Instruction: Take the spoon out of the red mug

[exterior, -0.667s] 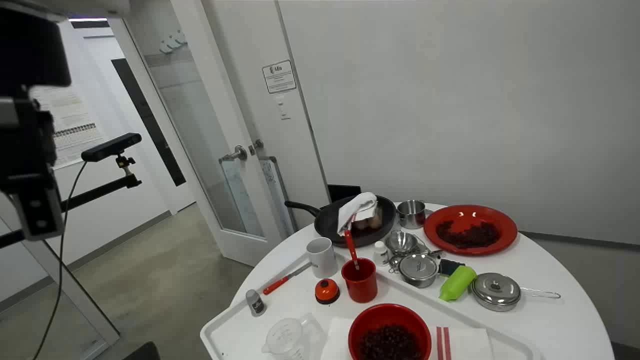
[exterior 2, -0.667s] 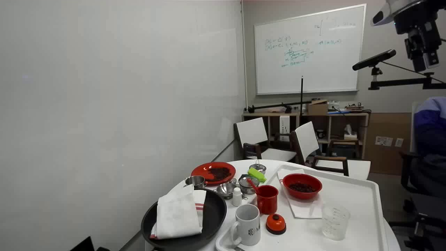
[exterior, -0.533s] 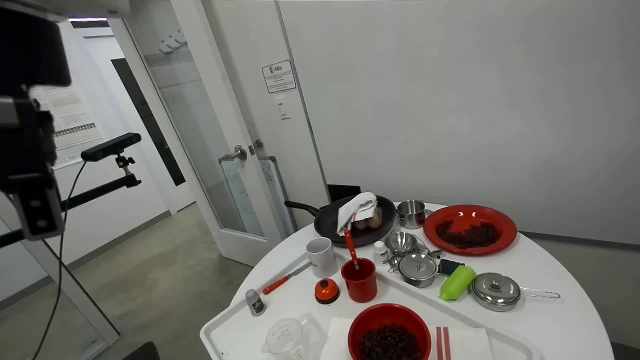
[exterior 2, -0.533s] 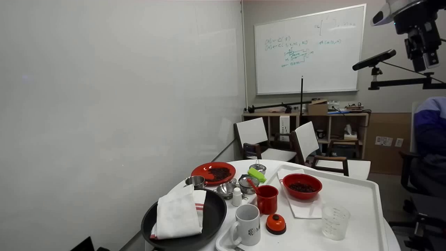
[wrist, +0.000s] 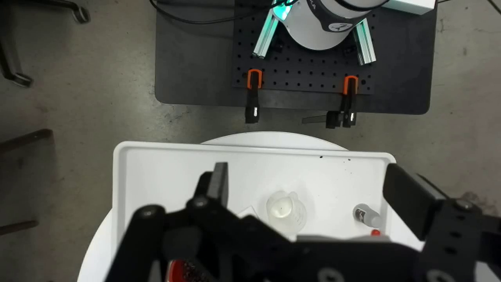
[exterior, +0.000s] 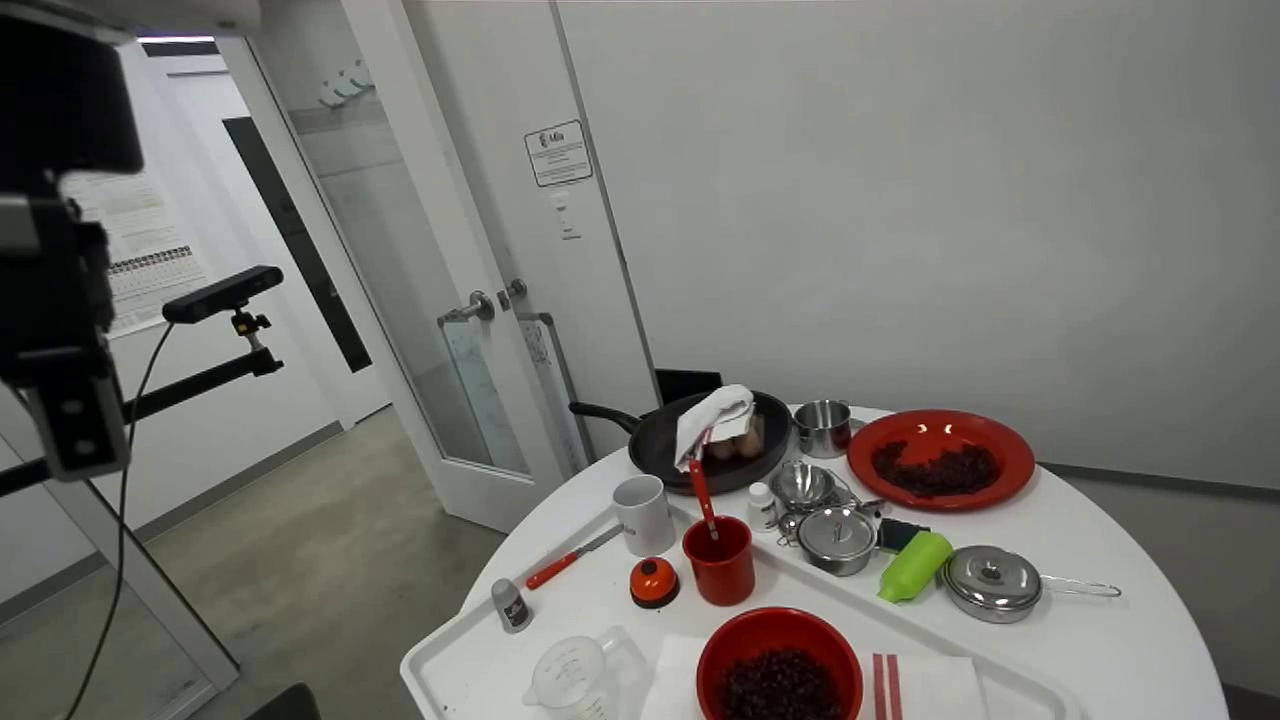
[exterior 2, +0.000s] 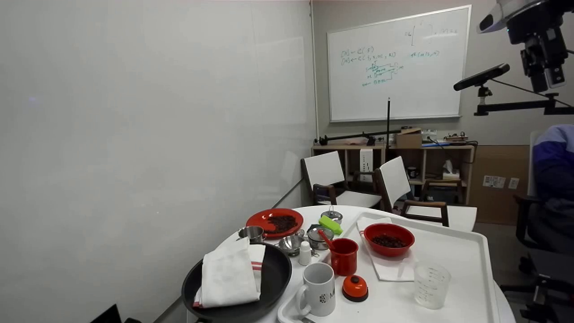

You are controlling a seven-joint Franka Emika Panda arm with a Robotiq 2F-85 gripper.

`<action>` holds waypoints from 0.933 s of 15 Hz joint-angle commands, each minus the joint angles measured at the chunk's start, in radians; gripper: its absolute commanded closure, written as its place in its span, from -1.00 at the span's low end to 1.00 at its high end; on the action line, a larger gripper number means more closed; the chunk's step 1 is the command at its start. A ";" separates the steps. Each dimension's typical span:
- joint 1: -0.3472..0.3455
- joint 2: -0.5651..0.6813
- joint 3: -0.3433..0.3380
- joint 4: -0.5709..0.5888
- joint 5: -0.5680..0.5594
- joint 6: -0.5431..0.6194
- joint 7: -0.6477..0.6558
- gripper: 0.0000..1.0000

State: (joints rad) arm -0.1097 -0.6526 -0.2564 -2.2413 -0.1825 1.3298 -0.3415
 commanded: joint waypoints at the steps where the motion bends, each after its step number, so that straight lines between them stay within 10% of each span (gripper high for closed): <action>1: 0.024 0.062 0.022 0.025 0.007 -0.003 0.025 -1.00; 14: 0.131 0.553 0.217 0.197 -0.039 0.068 0.061 -1.00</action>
State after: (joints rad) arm 0.0139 -0.1883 -0.0687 -2.1249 -0.2038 1.3882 -0.3216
